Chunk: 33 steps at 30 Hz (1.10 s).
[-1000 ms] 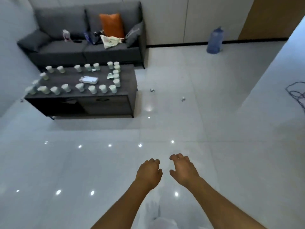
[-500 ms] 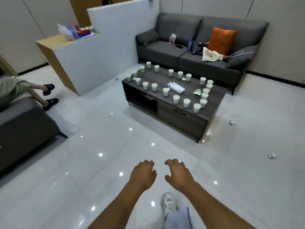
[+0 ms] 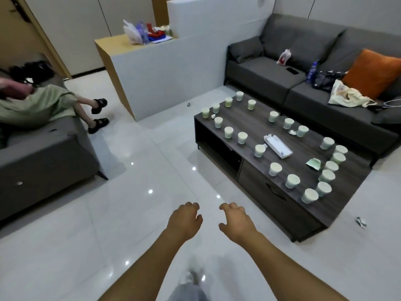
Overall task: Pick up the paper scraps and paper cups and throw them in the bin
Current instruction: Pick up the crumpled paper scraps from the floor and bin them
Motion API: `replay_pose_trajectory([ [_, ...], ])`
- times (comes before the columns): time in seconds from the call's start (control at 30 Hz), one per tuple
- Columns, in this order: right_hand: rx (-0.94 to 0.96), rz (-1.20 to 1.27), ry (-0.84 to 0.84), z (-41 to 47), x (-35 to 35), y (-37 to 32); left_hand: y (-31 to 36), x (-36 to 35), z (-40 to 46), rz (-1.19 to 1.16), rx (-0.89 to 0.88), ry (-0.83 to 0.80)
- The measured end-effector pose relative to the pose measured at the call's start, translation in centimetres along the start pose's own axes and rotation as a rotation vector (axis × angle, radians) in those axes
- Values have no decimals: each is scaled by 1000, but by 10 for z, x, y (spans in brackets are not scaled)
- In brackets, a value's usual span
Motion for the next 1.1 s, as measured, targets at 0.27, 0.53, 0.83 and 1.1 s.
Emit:
replay_pose_trajectory([
  [0.27,23,1,-21,199,41,-69,-79,80,178,-43,47,10],
  [0.53,22,43,-47,372,90,-141,-148,175,339,-52,71,24],
  [0.83,0,40,-78,587,145,-152,-187,233,551,-68,75,-16],
  [1.1,21,70,-105,781,222,-182,-213,314,729,-74,119,-34],
])
Point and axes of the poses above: each hand's wrist, its own z-axis towards the middle knuckle, its own x-axis out of the back of the hand, y = z × x, the point moved 9 cm from there along z, towards the middle knuckle, and after that the axes turned 2 degrees about y, right-handed, at the moved point
